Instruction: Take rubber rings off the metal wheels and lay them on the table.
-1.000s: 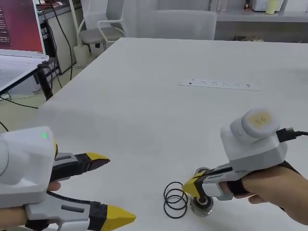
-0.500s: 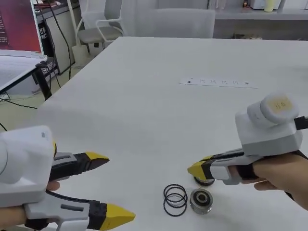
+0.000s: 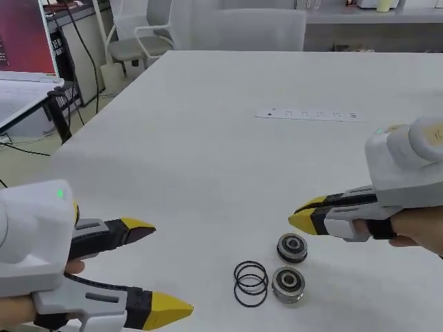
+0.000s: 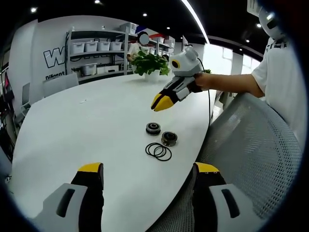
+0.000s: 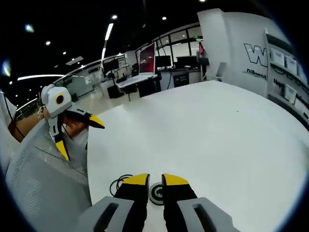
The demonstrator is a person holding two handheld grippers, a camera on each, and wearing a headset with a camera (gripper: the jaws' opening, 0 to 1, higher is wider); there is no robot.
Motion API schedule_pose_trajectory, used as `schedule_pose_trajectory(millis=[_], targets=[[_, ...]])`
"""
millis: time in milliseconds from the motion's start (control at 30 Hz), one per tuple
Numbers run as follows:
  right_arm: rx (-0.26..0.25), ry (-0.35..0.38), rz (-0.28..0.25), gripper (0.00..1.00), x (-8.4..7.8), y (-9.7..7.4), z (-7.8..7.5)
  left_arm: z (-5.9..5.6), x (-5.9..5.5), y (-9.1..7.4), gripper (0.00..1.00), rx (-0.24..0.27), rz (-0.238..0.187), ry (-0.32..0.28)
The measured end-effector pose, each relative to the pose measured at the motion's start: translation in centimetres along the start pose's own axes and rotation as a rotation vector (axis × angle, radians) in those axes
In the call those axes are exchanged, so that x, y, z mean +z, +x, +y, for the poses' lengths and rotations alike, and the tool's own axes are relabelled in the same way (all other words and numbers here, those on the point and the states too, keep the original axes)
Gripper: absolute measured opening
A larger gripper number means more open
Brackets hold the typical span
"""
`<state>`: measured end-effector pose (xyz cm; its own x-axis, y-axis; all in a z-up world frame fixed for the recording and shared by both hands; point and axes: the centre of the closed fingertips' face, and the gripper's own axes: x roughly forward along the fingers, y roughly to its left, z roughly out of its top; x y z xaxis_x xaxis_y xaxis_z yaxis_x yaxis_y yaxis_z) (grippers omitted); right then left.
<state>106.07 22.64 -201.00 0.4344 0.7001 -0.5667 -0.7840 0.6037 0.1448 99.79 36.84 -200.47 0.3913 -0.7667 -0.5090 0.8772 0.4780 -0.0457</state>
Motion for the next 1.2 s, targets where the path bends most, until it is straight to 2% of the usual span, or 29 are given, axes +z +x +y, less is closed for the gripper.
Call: schedule_pose_trajectory(millis=[133,300,400,500,567,667,867,1033,1200], targets=[[-0.006,0.006,0.011,0.09,-0.6,-0.1,-0.5,-0.2,0.2,0.0,0.73,-0.004,-0.008,-0.004],[-0.026,0.001,0.065,0.1,-2.3,0.2,-1.4,-0.4,1.1,-0.2,0.73,-0.015,-0.057,-0.029],[-0.032,0.0,0.081,0.11,-2.7,0.2,-1.6,-0.2,2.1,-0.6,0.73,-0.005,-0.102,-0.038],[-0.031,-0.014,0.1,0.11,-3.2,0.3,-1.7,-0.5,2.6,-0.7,0.77,-0.016,-0.11,-0.033],[-0.026,-0.019,0.112,0.12,-3.6,0.4,-1.8,-0.8,2.9,-0.9,0.77,-0.031,-0.098,-0.005],[-0.027,-0.022,0.122,0.13,-3.9,0.4,-1.9,-0.8,3.5,-1.5,0.77,-0.031,-0.081,0.037],[-0.025,-0.012,0.133,0.14,-4.4,0.6,-2.0,-0.6,5.5,-2.0,0.78,-0.031,-0.091,0.094],[-0.019,-0.011,0.149,0.14,-4.9,0.7,-2.0,-1.1,7.7,-1.2,0.78,-0.064,-0.082,0.184],[-0.023,-0.004,0.147,0.15,-5.0,0.6,-2.3,-1.5,9.4,0.2,0.8,-0.109,-0.085,0.245]])
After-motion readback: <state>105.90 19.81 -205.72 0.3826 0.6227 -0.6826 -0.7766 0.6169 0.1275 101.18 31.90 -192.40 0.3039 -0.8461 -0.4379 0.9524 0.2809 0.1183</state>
